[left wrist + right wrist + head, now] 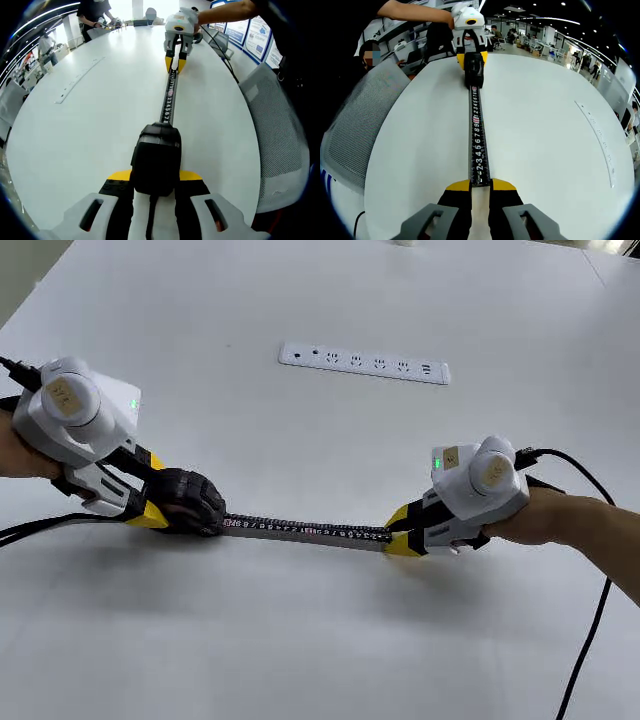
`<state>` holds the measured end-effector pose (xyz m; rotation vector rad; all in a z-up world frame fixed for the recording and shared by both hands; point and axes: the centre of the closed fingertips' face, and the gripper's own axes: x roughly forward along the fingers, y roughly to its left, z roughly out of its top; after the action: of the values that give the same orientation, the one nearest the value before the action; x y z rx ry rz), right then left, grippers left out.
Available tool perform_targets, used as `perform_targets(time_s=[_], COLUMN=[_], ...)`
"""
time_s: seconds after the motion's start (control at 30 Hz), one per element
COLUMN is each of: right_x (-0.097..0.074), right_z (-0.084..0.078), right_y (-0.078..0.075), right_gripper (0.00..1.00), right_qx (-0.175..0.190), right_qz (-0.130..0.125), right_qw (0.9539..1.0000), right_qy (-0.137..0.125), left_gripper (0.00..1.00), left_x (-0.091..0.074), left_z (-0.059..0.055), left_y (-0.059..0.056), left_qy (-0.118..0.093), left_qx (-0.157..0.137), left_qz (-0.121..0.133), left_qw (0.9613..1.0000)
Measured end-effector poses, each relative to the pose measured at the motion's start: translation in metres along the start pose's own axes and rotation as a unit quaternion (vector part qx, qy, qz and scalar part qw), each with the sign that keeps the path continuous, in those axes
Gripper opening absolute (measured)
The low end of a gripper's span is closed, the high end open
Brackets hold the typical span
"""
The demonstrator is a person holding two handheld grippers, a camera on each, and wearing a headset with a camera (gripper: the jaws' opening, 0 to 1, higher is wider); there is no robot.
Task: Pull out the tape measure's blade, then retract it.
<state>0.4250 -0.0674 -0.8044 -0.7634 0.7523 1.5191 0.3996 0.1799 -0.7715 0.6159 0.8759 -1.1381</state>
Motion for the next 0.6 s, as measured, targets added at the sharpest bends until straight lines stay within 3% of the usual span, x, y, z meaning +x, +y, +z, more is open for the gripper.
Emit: perform_targets(time_s=[0.6], right_x=[-0.011], right_z=[-0.016], right_y=[-0.004], right_gripper=[0.07], right_qx=[0.007], right_qz=[-0.010], right_qw=[0.9998], right_qy=[0.012], left_gripper=[0.26], left_x=[0.001], left_z=[0.000], left_y=[0.000], left_qy=[0.005], left_qx=[0.003], left_qz=[-0.005], left_qw=[1.0000])
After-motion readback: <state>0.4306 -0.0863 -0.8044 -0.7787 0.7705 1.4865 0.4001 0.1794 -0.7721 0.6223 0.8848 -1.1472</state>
